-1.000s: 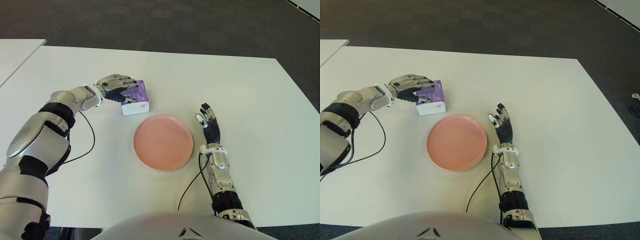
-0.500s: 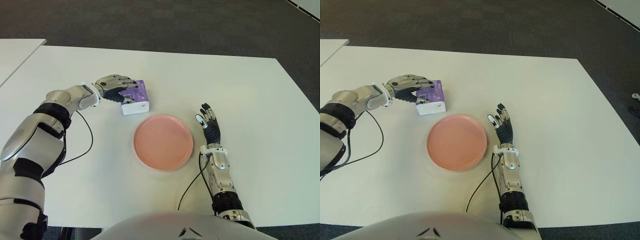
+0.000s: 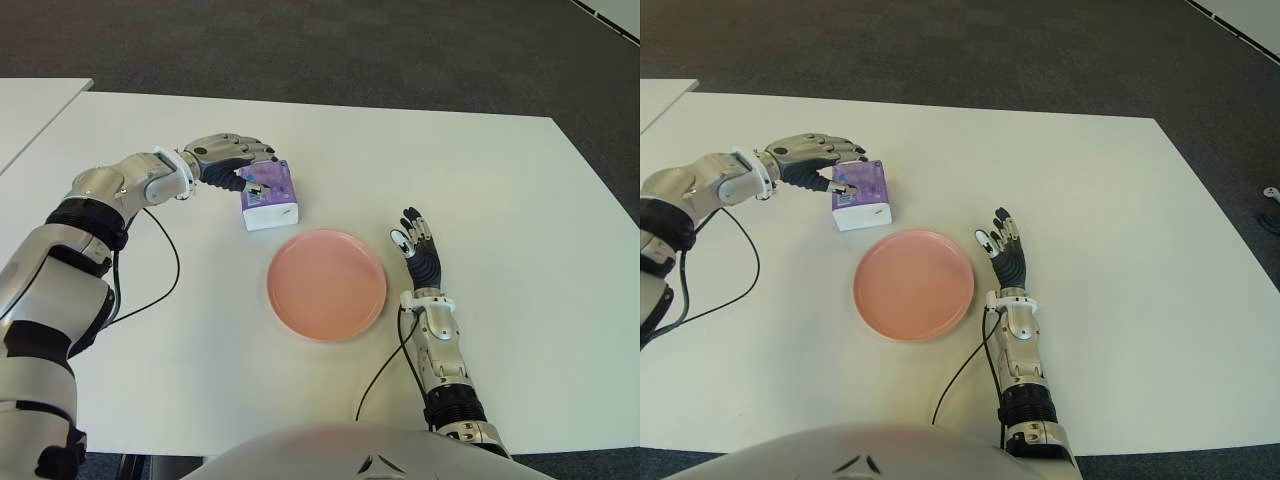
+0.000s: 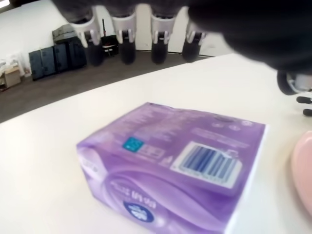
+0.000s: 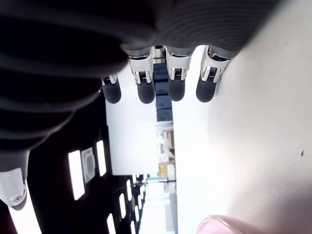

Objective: Put the tissue paper into the plate.

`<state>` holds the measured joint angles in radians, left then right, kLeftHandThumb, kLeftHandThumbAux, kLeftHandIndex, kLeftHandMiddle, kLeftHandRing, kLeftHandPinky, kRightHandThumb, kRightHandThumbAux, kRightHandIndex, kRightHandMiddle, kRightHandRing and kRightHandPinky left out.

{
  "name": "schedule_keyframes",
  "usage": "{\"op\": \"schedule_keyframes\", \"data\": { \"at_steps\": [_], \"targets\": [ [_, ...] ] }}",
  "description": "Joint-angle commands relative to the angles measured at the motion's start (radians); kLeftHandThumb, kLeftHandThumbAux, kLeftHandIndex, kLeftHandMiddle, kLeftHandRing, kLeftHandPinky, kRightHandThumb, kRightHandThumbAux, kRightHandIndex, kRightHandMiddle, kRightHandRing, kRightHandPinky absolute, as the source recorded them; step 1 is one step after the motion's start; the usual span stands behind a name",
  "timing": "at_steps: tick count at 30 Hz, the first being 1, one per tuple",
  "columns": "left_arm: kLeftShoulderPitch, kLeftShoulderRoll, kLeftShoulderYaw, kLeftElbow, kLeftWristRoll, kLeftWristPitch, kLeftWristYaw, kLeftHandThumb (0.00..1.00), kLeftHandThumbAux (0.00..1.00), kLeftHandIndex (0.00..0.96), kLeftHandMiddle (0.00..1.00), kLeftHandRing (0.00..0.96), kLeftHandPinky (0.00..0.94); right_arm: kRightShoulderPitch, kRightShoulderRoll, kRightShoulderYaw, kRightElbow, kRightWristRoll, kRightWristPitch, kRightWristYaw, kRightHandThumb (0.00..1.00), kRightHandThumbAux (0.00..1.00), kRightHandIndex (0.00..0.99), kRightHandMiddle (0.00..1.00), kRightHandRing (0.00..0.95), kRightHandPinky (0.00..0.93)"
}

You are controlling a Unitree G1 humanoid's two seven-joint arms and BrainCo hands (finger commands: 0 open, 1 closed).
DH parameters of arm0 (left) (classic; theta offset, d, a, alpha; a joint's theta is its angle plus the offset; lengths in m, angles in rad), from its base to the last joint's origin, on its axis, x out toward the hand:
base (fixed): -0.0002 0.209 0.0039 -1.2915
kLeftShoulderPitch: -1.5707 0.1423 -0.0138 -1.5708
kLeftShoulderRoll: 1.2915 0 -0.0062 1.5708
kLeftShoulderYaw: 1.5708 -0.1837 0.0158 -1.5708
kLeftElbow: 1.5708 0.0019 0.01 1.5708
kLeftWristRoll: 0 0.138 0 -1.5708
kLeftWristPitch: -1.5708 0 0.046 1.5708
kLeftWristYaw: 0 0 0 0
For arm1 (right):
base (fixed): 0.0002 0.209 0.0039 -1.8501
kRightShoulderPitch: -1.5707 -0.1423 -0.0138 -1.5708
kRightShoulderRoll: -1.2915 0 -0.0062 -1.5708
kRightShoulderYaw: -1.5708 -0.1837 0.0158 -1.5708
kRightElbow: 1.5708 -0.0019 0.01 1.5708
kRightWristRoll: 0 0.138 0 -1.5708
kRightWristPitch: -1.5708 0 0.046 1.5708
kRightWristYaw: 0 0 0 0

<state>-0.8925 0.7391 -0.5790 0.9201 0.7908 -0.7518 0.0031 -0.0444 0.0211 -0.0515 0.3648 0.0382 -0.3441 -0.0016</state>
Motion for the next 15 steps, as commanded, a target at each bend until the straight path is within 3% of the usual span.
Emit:
{"op": "schedule_keyframes", "data": {
  "at_steps": [1,15],
  "targets": [
    [0.037,0.008,0.005,-0.02,0.006,0.003,-0.028,0.398,0.11,0.0,0.0,0.0,0.0,0.034,0.006,0.001,0.037,0.001,0.042,0.0,0.398,0.516,0.0,0.0,0.0,0.0],
    [0.042,-0.029,-0.035,0.046,0.096,0.049,0.046,0.358,0.085,0.0,0.0,0.0,0.0,0.039,0.011,0.001,0.031,0.003,0.05,-0.001,0.392,0.526,0.0,0.0,0.0,0.0]
  ]
}}
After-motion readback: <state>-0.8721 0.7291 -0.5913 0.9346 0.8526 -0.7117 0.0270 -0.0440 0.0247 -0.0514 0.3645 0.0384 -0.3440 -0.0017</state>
